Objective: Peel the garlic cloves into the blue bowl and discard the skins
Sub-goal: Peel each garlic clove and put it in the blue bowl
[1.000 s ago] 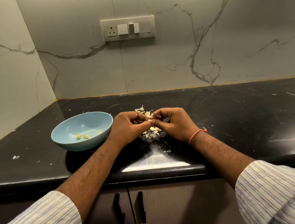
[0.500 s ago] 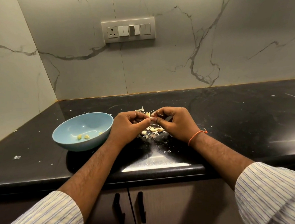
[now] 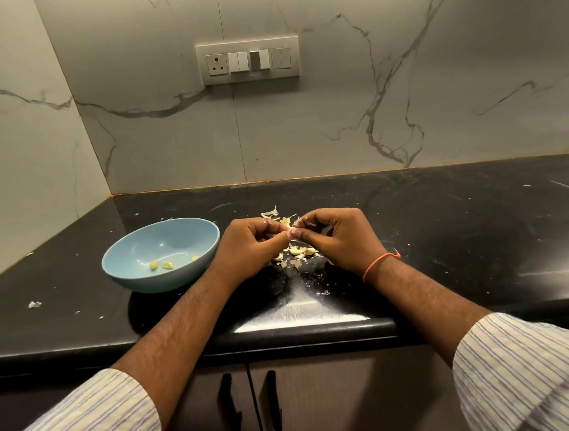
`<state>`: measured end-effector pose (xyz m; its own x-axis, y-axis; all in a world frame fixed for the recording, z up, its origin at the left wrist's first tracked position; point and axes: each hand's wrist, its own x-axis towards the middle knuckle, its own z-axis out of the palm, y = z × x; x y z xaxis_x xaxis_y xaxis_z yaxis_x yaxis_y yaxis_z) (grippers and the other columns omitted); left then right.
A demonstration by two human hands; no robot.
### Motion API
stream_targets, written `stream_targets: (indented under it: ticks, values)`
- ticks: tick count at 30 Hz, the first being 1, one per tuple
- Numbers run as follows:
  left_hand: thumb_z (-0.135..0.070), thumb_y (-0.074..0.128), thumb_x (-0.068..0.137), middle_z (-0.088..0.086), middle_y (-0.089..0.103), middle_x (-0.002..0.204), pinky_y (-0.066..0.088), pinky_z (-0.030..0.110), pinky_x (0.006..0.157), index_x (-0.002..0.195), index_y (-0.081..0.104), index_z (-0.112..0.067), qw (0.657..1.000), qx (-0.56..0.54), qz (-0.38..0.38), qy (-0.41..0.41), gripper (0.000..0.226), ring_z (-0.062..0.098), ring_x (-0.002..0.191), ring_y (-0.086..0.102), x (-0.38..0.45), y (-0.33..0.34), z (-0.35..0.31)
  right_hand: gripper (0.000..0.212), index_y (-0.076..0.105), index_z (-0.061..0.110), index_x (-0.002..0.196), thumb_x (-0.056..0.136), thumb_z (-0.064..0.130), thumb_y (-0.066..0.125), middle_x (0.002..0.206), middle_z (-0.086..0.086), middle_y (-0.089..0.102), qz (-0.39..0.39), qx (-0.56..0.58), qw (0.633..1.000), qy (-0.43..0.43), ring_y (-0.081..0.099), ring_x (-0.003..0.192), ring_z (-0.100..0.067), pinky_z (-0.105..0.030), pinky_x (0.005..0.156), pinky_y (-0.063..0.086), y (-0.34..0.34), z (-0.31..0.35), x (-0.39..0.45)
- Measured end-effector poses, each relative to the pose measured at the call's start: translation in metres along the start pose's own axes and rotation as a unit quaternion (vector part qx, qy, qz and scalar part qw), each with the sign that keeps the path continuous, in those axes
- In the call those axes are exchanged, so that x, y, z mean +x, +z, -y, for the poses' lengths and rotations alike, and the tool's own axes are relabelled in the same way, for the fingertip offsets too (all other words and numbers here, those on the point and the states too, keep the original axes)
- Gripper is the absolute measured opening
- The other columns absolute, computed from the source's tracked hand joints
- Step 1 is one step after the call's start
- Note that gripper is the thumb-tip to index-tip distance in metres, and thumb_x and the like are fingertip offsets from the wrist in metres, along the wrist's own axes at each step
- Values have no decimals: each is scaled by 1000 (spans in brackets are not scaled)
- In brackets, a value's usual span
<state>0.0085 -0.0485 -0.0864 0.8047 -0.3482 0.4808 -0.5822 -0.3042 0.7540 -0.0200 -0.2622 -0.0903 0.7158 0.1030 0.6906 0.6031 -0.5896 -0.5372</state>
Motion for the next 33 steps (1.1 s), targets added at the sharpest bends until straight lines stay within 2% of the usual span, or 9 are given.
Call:
stream_targets:
  ticks: [4,7,10,13,17,20,25,33]
  values:
    - [-27,78,95,5,79,79,61,35,69,95,82,-20,1000,3,14,-4,8,17,71,69,1,-1,1,23,83,13,105,86,26,86,91,9,79,3,0,1000,2,73,84,3,-11,75,55,0,0,0]
    - [-26,78,95,3,77,75,55,24,65,92,81,-19,1000,2,13,-7,8,8,65,64,0,0,0,22,83,14,105,87,27,86,90,10,79,4,-5,1000,1,73,84,3,-11,75,55,1,1,0]
    - [-26,79,94,0,74,70,52,22,62,86,80,-19,999,31,0,4,11,3,60,59,-1,2,-1,22,83,15,105,88,28,84,90,9,79,13,-16,1000,-3,73,83,2,-12,74,55,1,1,-1]
    - [-26,81,92,-7,76,71,53,17,62,90,82,-18,998,59,-24,25,8,-1,61,65,-1,4,0,20,82,15,106,90,28,83,90,8,79,18,-31,999,-6,73,82,2,-14,72,56,0,2,-1]
    - [-25,83,90,-9,81,89,60,17,71,109,83,-17,990,100,-58,81,21,-2,75,75,-4,5,-2,18,82,17,105,91,28,81,89,8,79,16,-45,999,-3,74,81,-3,-29,75,62,-1,2,-2]
    - [-23,82,91,-10,82,92,57,13,69,107,85,-21,983,129,-59,114,17,-4,79,75,-7,5,-7,16,81,18,104,92,29,80,87,10,78,33,-44,998,1,74,80,-4,-33,75,63,-2,3,-2]
    - [-22,81,90,-11,81,88,54,10,65,104,86,-22,979,146,-64,124,15,-6,74,73,-8,6,-10,15,81,17,101,93,29,79,86,9,78,44,-47,998,-2,73,80,-5,-34,75,63,-2,5,-1]
    - [-24,82,88,-12,81,84,55,12,65,100,87,-25,978,155,-77,119,13,-5,72,72,-7,6,-8,12,82,17,96,93,28,79,84,8,78,48,-38,998,-4,73,78,-5,-34,75,63,-2,6,-1]
